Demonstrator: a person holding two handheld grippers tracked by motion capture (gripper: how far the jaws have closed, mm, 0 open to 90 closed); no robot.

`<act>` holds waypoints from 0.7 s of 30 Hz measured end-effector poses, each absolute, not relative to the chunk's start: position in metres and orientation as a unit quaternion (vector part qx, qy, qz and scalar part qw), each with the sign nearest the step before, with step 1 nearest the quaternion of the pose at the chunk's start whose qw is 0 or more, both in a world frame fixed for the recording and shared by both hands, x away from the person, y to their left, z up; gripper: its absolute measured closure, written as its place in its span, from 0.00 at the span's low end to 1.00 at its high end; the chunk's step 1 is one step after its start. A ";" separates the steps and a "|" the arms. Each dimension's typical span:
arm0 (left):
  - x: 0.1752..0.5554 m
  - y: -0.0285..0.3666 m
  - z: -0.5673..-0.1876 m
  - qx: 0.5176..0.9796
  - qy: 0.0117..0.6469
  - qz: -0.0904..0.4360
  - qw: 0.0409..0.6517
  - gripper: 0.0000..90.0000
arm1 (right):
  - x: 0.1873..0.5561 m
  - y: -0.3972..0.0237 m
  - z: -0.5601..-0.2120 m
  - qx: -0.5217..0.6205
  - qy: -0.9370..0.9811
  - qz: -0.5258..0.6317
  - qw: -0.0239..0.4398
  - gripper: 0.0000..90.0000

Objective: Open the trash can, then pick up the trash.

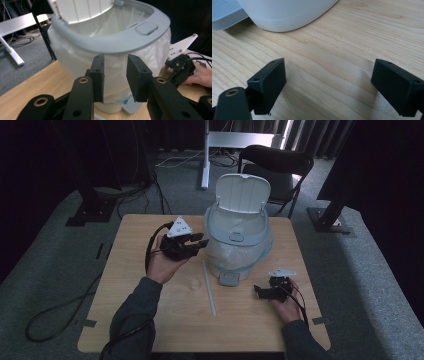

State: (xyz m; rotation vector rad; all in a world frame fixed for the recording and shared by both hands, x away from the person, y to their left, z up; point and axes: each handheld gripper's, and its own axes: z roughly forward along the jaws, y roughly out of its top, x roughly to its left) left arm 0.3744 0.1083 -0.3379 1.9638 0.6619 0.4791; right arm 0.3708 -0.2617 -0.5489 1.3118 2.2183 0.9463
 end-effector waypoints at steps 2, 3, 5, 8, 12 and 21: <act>0.374 0.111 -0.341 0.806 0.277 0.194 0.486 0.75 | 0.371 -0.262 -0.549 0.469 0.792 0.338 0.197 0.13; 0.374 0.113 -0.343 0.806 0.279 0.194 0.484 0.75 | 0.371 -0.262 -0.549 0.469 0.792 0.338 0.197 0.13; 0.375 0.116 -0.348 0.808 0.283 0.192 0.480 0.75 | 0.371 -0.262 -0.549 0.469 0.792 0.338 0.197 0.13; 0.375 0.120 -0.356 0.809 0.292 0.189 0.475 0.75 | 0.371 -0.262 -0.549 0.469 0.792 0.338 0.197 0.13; 0.373 0.128 -0.366 0.808 0.305 0.184 0.469 0.75 | 0.371 -0.262 -0.549 0.469 0.792 0.338 0.197 0.13; 0.370 0.147 -0.385 0.802 0.331 0.170 0.466 0.71 | 0.371 -0.262 -0.549 0.469 0.792 0.338 0.196 0.13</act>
